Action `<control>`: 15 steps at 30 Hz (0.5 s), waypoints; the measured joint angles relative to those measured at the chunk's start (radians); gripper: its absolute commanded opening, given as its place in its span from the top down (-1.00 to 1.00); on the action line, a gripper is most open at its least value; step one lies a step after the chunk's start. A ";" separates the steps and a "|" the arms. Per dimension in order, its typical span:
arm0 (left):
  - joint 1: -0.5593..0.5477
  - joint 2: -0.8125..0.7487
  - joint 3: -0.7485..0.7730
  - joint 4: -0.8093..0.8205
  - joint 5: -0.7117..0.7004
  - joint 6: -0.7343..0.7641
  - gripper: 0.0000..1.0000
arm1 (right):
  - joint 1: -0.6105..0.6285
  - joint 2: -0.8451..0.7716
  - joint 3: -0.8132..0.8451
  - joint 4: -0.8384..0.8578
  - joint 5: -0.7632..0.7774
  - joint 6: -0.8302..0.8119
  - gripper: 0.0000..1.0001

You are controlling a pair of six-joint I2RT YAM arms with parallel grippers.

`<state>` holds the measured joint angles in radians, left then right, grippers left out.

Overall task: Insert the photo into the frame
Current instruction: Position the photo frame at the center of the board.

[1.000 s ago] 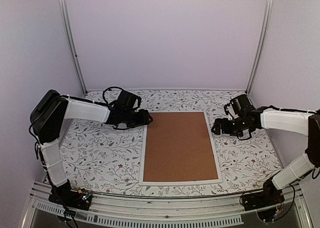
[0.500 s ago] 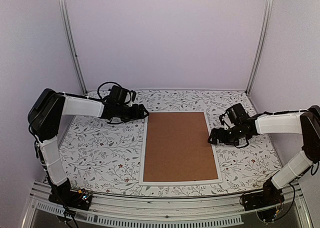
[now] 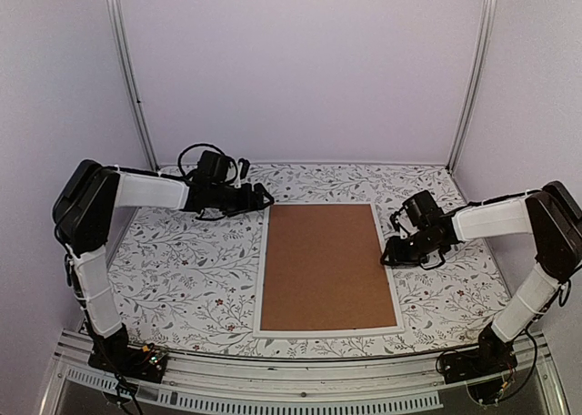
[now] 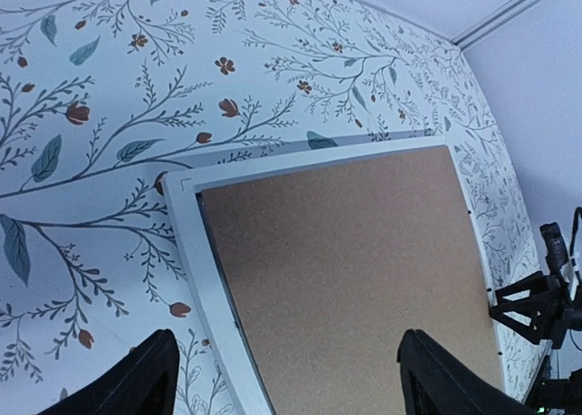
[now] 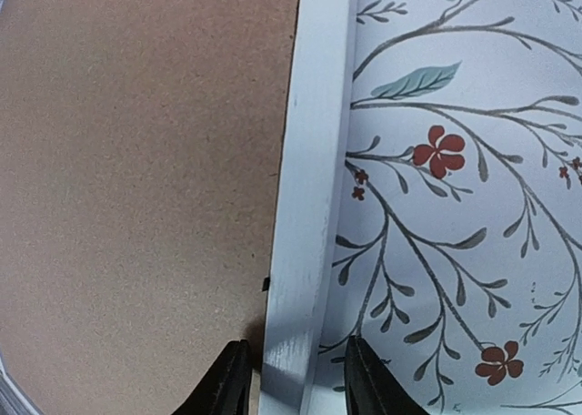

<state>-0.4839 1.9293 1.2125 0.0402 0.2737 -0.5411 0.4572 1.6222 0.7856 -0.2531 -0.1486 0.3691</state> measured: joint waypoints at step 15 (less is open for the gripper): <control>0.010 0.043 0.086 -0.010 -0.050 0.171 -0.72 | 0.000 0.071 0.107 -0.061 -0.029 -0.113 0.86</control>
<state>-0.4740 1.9720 1.2987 0.0307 0.2234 -0.3706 0.4568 1.6932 0.8925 -0.3138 -0.1776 0.2558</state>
